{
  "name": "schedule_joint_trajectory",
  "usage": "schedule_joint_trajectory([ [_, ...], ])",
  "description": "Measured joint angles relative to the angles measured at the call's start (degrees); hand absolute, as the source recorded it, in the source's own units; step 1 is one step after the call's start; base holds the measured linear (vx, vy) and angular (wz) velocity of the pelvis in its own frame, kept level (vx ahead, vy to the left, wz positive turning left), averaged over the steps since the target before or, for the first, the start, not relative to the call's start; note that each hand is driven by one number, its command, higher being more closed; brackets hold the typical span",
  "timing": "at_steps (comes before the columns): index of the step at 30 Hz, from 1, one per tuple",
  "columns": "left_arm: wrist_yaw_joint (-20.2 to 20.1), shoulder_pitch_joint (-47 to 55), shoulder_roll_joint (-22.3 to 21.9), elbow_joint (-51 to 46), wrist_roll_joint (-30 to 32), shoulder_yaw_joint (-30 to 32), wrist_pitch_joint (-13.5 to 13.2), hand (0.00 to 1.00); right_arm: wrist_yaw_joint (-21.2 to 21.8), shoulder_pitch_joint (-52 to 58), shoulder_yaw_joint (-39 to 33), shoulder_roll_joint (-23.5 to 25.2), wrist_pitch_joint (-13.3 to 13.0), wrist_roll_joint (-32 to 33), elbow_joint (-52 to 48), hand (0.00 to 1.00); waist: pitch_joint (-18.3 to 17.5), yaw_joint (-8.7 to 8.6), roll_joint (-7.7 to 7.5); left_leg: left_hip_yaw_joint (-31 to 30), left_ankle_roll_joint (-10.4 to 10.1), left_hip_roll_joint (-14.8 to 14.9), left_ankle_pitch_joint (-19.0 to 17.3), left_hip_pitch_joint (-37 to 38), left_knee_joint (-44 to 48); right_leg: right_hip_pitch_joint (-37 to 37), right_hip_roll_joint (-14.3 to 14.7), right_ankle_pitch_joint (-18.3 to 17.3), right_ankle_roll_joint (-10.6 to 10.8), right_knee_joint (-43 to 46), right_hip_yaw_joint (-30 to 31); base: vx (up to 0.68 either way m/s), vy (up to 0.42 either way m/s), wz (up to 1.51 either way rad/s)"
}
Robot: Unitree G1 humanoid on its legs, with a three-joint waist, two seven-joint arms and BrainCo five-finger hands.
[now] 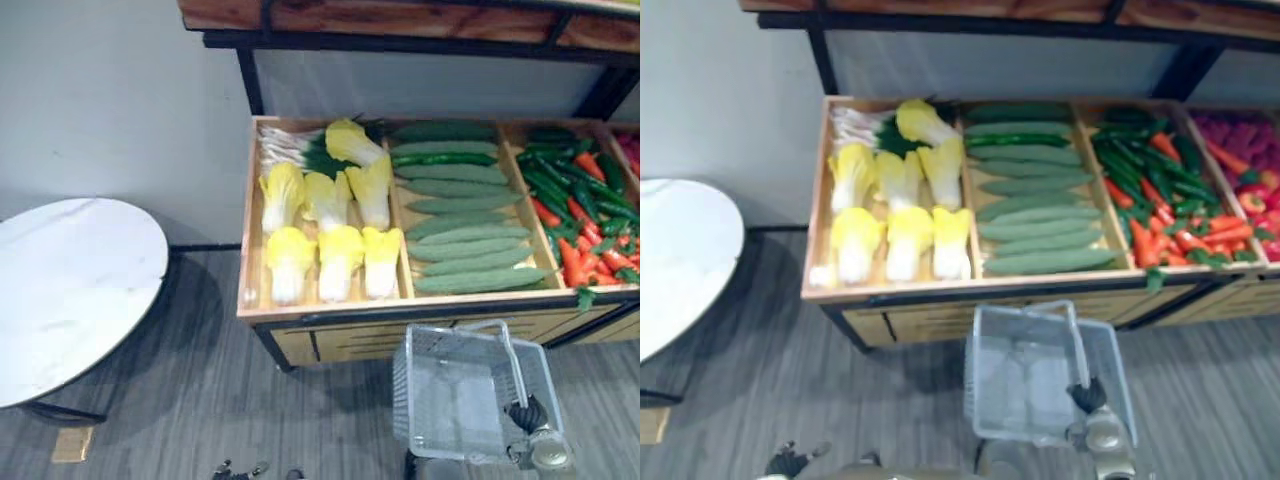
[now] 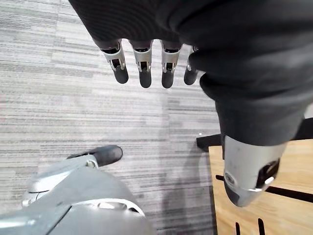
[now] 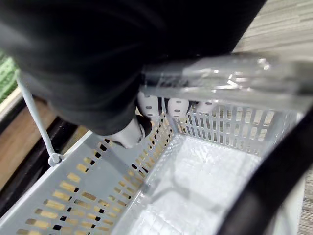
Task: Pick vegetable in the basket
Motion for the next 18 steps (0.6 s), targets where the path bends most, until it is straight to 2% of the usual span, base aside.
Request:
schedule_joint_trajectory([
  [2,-0.1,-0.08,-0.56,0.02,-0.01,-0.01,-0.19,0.0,0.0,-0.11,-1.28,0.0,0.37,0.89,1.4,1.0,-0.11,0.02,0.18,-0.08,-0.56,0.02,0.33,0.12,-0.7,1.21,0.46,-1.18,0.12,-2.53,-0.56,0.08,-0.118,0.03],
  [9,-0.11,0.04,-0.8,0.11,0.01,0.29,-0.42,0.0,-0.69,2.36,-5.25,0.01,0.76,3.69,2.39,1.0,-0.64,-0.3,0.4,-0.56,-1.47,0.31,1.07,-0.04,-1.99,3.58,1.23,-1.23,0.17,-8.1,-2.25,0.02,-0.052,0.03],
  [12,-0.1,0.68,-0.85,0.18,0.03,0.28,-0.4,0.0,-1.3,4.11,-5.63,0.01,0.76,4.31,2.57,1.0,-2.54,-0.41,0.62,-0.87,-1.44,-0.01,1.45,-0.11,-3.31,3.94,1.13,-0.86,0.71,-9.83,-2.74,0.03,0.007,0.04],
  [13,0.47,0.6,-1.05,0.19,0.17,0.25,-0.45,0.0,-1.44,3.85,-6.53,0.01,0.69,4.35,5.2,1.0,-4.37,-0.49,1.66,-0.19,-1.41,-1.82,1.57,1.86,-5.31,6.49,0.11,1.04,2.09,-13.92,-2.18,0.03,0.009,0.04],
  [18,0.47,0.54,-1.04,0.19,0.16,0.25,-0.45,0.0,-1.44,3.84,-6.53,0.01,0.69,4.35,5.2,1.0,-4.38,-0.52,1.67,-0.16,-1.41,-1.82,1.57,1.85,-5.31,6.48,0.11,1.04,2.09,-13.95,-2.18,0.0,0.0,0.0],
])
